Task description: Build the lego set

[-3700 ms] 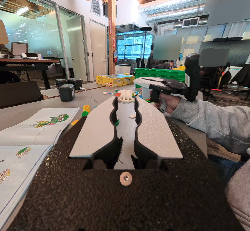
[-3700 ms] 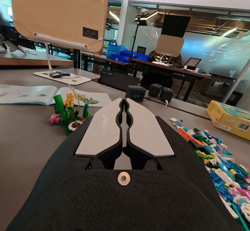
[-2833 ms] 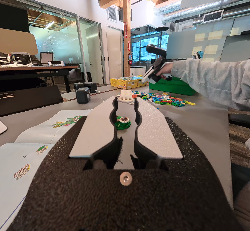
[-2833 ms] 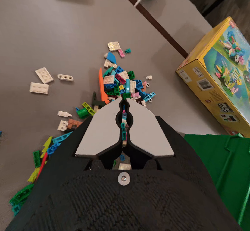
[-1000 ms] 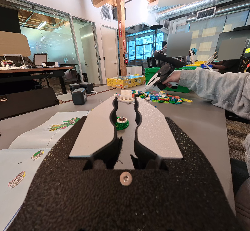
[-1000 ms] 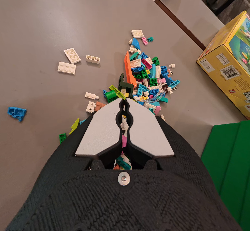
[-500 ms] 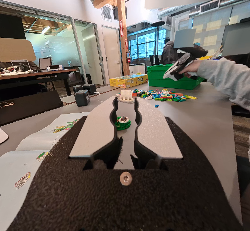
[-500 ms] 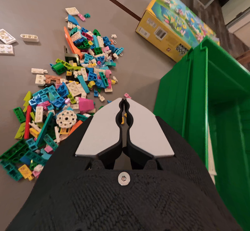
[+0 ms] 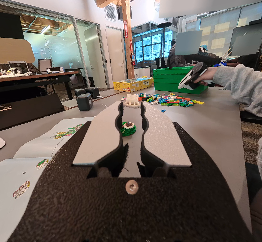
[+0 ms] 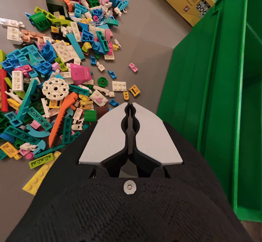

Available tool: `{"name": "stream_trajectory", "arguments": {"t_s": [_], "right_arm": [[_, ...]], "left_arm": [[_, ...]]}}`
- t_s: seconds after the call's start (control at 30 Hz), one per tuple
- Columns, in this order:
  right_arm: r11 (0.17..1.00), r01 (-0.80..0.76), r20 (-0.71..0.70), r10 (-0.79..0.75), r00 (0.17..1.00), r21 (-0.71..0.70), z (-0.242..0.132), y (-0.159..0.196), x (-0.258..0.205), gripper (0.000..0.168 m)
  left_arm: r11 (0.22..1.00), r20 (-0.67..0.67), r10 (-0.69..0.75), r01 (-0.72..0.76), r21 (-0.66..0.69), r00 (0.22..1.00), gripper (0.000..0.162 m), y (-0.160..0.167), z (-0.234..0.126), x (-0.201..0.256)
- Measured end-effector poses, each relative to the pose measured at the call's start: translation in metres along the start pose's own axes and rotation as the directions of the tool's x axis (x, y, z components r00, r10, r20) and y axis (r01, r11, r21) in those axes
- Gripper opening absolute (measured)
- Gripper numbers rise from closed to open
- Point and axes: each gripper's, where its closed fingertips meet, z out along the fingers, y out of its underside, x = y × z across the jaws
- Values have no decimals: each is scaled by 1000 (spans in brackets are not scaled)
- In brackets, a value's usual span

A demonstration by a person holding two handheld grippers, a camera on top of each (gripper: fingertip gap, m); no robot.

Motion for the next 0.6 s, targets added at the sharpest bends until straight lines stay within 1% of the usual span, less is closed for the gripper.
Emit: {"name": "stream_trajectory", "arguments": {"t_s": [0.13,0.27,0.43,0.5,0.6], "right_arm": [[1000,-19,35,18,999,15,1,-3,-5,0],[1000,-13,29,12,999,20,1,-3,-5,0],[1000,-23,64,22,998,17,5,-2,-12,0],[999,-51,105,49,993,14,9,-2,-17,1],[986,-165,214,159,964,7,13,-5,-28,7]], "left_arm": [[1000,-2,-2,2,2,1000,23,0,0,0],[1000,-4,-3,3,4,1000,23,-1,-1,0],[1000,-6,-2,2,1,1000,23,0,-1,1],[1000,-5,-3,3,0,1000,23,0,-1,1],[1000,-4,-6,6,-2,1000,23,0,0,0]]}}
